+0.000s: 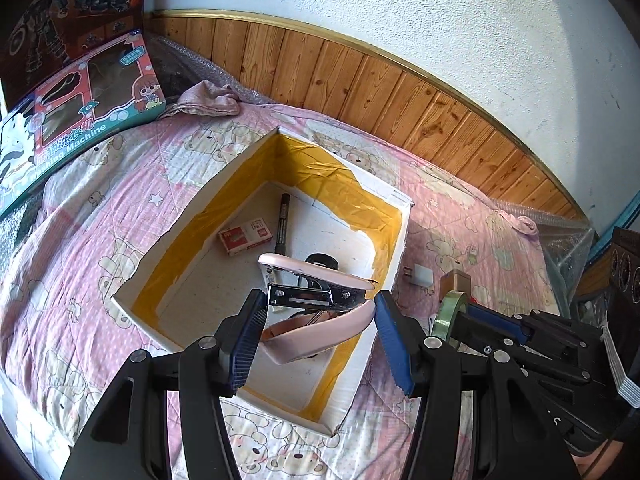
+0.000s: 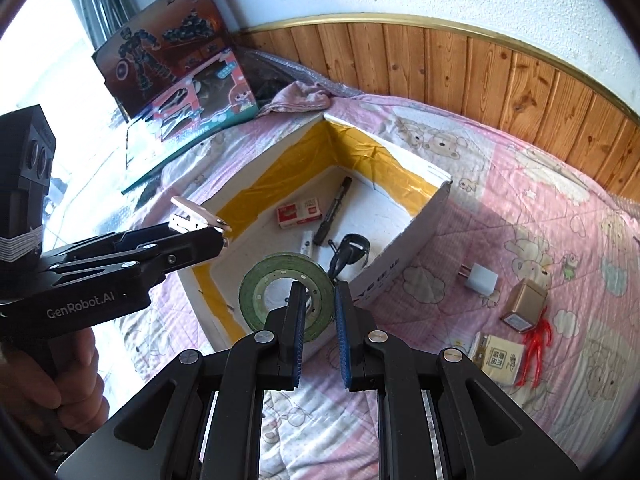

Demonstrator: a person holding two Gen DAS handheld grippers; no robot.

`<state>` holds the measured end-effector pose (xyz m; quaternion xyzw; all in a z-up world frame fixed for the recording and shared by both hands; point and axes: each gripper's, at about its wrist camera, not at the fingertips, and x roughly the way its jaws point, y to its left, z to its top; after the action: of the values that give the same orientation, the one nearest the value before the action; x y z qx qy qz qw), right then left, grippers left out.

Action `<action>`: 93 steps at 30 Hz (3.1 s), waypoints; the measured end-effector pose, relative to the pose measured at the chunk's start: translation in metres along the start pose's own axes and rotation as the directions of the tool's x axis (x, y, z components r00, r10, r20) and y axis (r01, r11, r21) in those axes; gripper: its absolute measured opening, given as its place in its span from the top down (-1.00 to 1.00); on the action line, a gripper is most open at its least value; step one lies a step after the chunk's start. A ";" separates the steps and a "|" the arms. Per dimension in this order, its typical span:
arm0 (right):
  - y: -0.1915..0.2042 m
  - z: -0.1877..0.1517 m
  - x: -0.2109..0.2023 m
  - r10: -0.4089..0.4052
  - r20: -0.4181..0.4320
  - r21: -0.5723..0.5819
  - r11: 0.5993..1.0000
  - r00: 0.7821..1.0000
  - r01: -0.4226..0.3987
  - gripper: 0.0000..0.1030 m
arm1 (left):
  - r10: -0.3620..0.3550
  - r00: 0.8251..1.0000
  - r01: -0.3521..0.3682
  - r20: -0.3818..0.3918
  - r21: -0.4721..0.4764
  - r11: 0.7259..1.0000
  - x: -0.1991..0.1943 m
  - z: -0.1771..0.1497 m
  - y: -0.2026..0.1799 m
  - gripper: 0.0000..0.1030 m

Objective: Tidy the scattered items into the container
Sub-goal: 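Carry the stapler and tape roll over the cardboard box with both tools, then open left tool to drop the stapler while right tool drops the tape roll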

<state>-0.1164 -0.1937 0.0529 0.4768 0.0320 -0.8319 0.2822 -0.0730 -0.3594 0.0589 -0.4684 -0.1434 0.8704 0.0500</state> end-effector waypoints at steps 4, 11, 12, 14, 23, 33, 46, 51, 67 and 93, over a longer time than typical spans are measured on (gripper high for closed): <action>0.006 0.008 0.003 0.010 0.000 -0.019 1.000 1.000 -0.010 0.71 | 0.007 1.000 -0.007 0.005 -0.013 1.000 0.000 0.004 0.005 -0.10; 0.015 0.018 0.012 0.031 -0.006 -0.043 0.999 1.000 -0.031 0.71 | 0.022 1.000 -0.022 0.001 -0.035 0.999 0.003 0.007 0.017 -0.10; 0.016 0.019 0.013 0.034 -0.007 -0.047 0.998 0.999 -0.034 0.71 | 0.023 1.000 -0.023 -0.001 -0.038 0.999 0.003 0.008 0.018 -0.10; 0.018 0.022 0.016 0.038 -0.009 -0.053 0.998 0.999 -0.038 0.71 | 0.031 1.000 -0.031 -0.003 -0.042 0.999 0.005 0.008 0.020 -0.10; 0.022 0.031 0.027 0.054 -0.018 -0.070 0.996 0.998 -0.055 0.71 | 0.048 0.999 -0.049 -0.013 -0.061 0.997 0.010 0.011 0.030 -0.10; 0.020 0.040 0.042 0.060 -0.033 -0.068 0.996 0.998 -0.062 0.71 | 0.058 0.998 -0.061 -0.037 -0.084 0.995 0.022 0.011 0.041 -0.10; -0.007 0.057 0.069 0.052 -0.067 -0.016 0.998 0.996 -0.053 0.71 | 0.050 0.995 -0.062 -0.090 -0.131 0.989 0.048 0.015 0.056 -0.10; -0.019 0.070 0.084 0.041 -0.086 -0.002 0.999 0.995 -0.041 0.71 | 0.047 0.992 -0.061 -0.117 -0.120 0.991 0.062 0.019 0.055 -0.10; -0.026 0.101 0.138 -0.006 -0.187 -0.088 0.996 0.982 -0.010 0.71 | 0.097 0.973 -0.118 -0.207 -0.091 0.989 0.096 0.025 0.061 -0.10; -0.054 0.106 0.180 -0.057 -0.254 -0.046 0.998 0.966 0.047 0.41 | 0.003 0.961 -0.077 -0.275 -0.258 0.963 0.116 0.021 0.099 -0.36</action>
<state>-0.2952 -0.2614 -0.0477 0.5730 0.0972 -0.7700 0.2631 -0.1498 -0.4319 -0.0523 -0.5889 -0.2410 0.7714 -0.0117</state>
